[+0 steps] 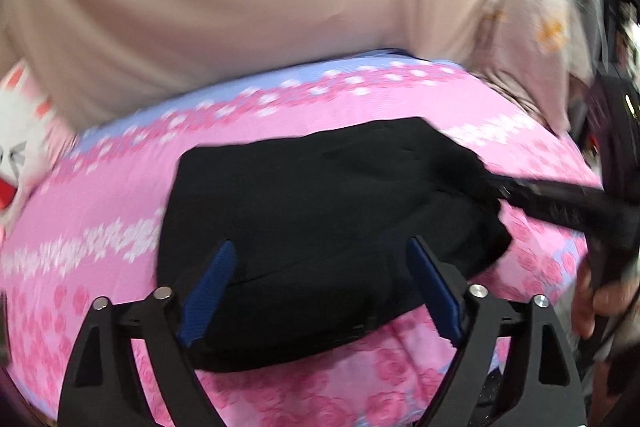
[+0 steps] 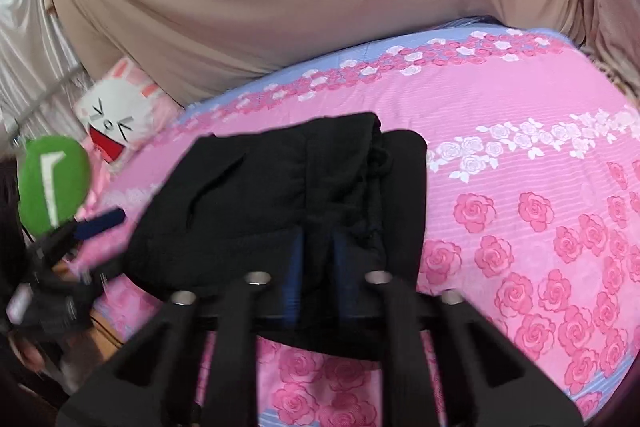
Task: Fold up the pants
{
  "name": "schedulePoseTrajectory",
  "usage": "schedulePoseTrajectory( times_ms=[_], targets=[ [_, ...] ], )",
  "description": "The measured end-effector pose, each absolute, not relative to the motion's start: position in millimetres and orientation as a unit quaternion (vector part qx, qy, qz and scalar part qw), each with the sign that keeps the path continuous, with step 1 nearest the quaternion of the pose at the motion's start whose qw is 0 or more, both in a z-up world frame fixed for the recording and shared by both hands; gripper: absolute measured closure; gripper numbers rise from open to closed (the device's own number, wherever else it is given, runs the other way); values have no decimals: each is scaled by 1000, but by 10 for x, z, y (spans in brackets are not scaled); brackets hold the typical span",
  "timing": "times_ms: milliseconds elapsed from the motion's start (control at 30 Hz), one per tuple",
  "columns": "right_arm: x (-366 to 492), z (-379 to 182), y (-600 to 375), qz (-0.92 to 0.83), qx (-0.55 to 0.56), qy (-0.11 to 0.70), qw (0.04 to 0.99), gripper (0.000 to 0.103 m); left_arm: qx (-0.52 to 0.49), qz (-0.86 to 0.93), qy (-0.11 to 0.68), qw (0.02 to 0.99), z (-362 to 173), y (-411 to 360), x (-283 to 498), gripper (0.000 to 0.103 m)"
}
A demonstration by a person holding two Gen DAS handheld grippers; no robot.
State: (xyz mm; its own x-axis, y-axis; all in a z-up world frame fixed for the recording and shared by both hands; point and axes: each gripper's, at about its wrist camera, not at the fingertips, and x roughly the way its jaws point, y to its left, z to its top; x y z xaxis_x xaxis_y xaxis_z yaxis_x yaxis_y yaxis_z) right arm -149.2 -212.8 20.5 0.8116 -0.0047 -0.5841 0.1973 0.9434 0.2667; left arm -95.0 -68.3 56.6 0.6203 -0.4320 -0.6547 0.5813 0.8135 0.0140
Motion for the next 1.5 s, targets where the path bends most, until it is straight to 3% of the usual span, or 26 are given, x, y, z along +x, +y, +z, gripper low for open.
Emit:
schedulePoseTrajectory(
  times_ms=[200, 367, 400, 433, 500, 567, 667, 700, 733, 800, 900, 1000, 1033, 1200, 1267, 1333, 1400, 1467, 1500],
  targets=[
    [-1378, 485, -2112, 34, 199, 277, 939, 97, 151, -306, 340, 877, 471, -1197, -910, 17],
    [-1340, 559, -2116, 24, 188, 266, 945, 94, 166, -288, 360, 872, 322, -1525, -721, 17],
    [-1398, 553, -2185, 15, 191, 262, 946, 94, 171, -285, 358, 873, 315, -1550, -710, 21],
    [-1467, 539, -2262, 3, 196, 259, 946, 93, 176, -283, 353, 874, 314, -1570, -714, 46],
    [-1596, 505, -2390, -18, 212, 254, 944, 90, 182, -273, 355, 875, 306, -1593, -670, 81],
    [-1727, 464, -2474, -39, 212, 252, 944, 76, 146, -296, 367, 870, 389, -1535, -593, 89],
    [-1835, 375, -2460, -43, 191, 269, 943, 59, 113, -343, 371, 856, 554, -1405, -590, 89],
    [-1829, 353, -2442, -41, 188, 274, 942, 57, 113, -351, 367, 854, 589, -1389, -638, 82],
    [-1816, 326, -2416, -37, 185, 280, 941, 53, 119, -354, 360, 855, 620, -1370, -679, 59],
    [-1735, 267, -2345, -26, 180, 291, 939, 51, 128, -353, 340, 862, 660, -1354, -789, 27],
    [-1551, 155, -2248, -19, 166, 308, 937, 53, 143, -360, 333, 860, 629, -1400, -924, 26],
    [-1398, 138, -2216, -23, 150, 314, 937, 87, 164, -341, 342, 860, 513, -1479, -925, 25],
    [-1369, 202, -2197, -17, 145, 308, 940, 93, 165, -340, 348, 858, 489, -1475, -901, 25],
    [-1267, 538, -2091, 38, 149, 281, 947, 95, 169, -331, 355, 858, 414, -1534, -831, 25],
    [-1207, 620, -2052, 60, 152, 275, 947, 96, 167, -327, 356, 859, 404, -1574, -779, 44],
    [-1182, 650, -2020, 57, 139, 275, 950, 95, 153, -302, 359, 869, 434, -1533, -621, 92],
    [-1261, 659, -2072, 36, 143, 259, 955, 87, 105, -312, 376, 866, 537, -1372, -421, 95],
    [-1399, 655, -2120, 20, 144, 250, 957, 68, 64, -316, 371, 871, 773, -1131, -248, 96],
    [-1467, 651, -2110, 7, 132, 249, 960, 68, 53, -314, 364, 875, 888, -1039, -197, 97]
  ],
)
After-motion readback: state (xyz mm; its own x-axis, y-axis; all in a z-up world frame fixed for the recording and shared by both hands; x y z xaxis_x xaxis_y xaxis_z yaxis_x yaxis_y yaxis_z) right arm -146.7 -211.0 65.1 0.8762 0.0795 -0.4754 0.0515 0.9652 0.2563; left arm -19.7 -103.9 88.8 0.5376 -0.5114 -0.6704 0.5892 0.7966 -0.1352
